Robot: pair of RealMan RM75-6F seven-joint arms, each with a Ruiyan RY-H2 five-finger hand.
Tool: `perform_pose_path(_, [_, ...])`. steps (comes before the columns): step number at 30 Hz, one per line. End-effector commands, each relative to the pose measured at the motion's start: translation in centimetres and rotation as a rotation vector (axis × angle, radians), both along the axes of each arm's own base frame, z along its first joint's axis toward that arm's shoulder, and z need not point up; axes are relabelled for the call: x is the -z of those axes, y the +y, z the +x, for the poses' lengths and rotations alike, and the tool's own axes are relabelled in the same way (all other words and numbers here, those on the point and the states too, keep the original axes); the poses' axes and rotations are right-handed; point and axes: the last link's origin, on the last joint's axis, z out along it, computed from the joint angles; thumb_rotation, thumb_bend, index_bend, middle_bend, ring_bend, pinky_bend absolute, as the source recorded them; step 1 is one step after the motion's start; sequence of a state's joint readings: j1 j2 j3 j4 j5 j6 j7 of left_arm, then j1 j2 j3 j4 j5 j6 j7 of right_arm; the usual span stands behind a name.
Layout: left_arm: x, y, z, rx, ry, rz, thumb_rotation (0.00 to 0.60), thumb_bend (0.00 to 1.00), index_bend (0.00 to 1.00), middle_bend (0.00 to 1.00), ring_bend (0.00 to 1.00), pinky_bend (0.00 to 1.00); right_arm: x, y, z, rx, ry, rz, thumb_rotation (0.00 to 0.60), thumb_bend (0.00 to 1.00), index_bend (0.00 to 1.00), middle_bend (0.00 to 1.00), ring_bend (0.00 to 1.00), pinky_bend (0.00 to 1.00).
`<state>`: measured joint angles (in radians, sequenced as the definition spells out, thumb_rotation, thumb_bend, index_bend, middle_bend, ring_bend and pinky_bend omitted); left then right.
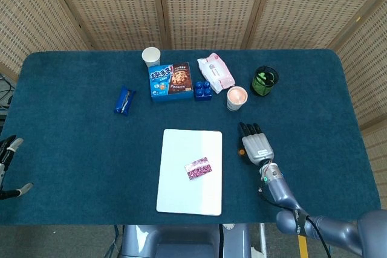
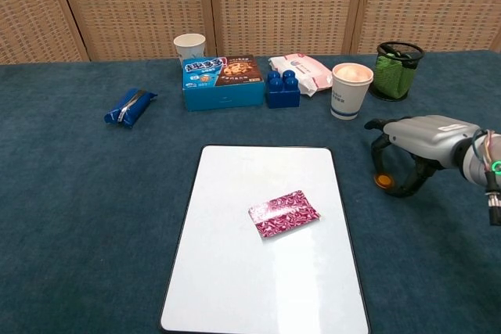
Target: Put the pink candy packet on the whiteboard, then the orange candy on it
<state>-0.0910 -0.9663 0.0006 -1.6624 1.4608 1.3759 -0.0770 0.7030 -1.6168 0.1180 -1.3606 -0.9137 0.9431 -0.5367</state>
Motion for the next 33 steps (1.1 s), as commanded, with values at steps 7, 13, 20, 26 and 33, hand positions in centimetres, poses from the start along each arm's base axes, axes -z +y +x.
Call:
perform_pose_path(7, [0.0,0.0,0.1,0.004,-0.002,-0.001,0.6,0.0,0.0,0.0,0.0,0.0,-1.0,0.8,3.7,-0.05,-0.102,0.019,0.6,0.36,0.57,0.0,0.0,0.0])
perform_pose_path(13, [0.0,-0.1,0.1,0.007,-0.002,-0.002,0.6,0.0,0.0,0.0,0.0,0.0,0.0,2.3,7.7,-0.141,-0.114,0.07,0.6,0.36,0.57,0.0,0.0,0.0])
perform_pose_path(20, [-0.1,-0.1,0.1,0.005,-0.007,-0.003,0.6,0.0,0.0,0.0,0.0,0.0,2.7,3.5,10.7,-0.185,-0.09,0.117,0.6,0.36,0.57,0.0,0.0,0.0])
perform_pose_path(26, [-0.1,-0.1,0.0,0.004,-0.014,-0.008,0.6,0.0,0.0,0.0,0.0,0.0,5.1,4.1,12.2,-0.198,-0.049,0.141,0.6,0.37,0.57,0.0,0.0,0.0])
perform_pose_path(33, [-0.2,0.0,0.0,0.002,-0.021,-0.009,0.6,0.0,0.0,0.0,0.0,0.0,6.1,4.1,12.8,-0.207,-0.018,0.143,0.6,0.36,0.57,0.0,0.0,0.0])
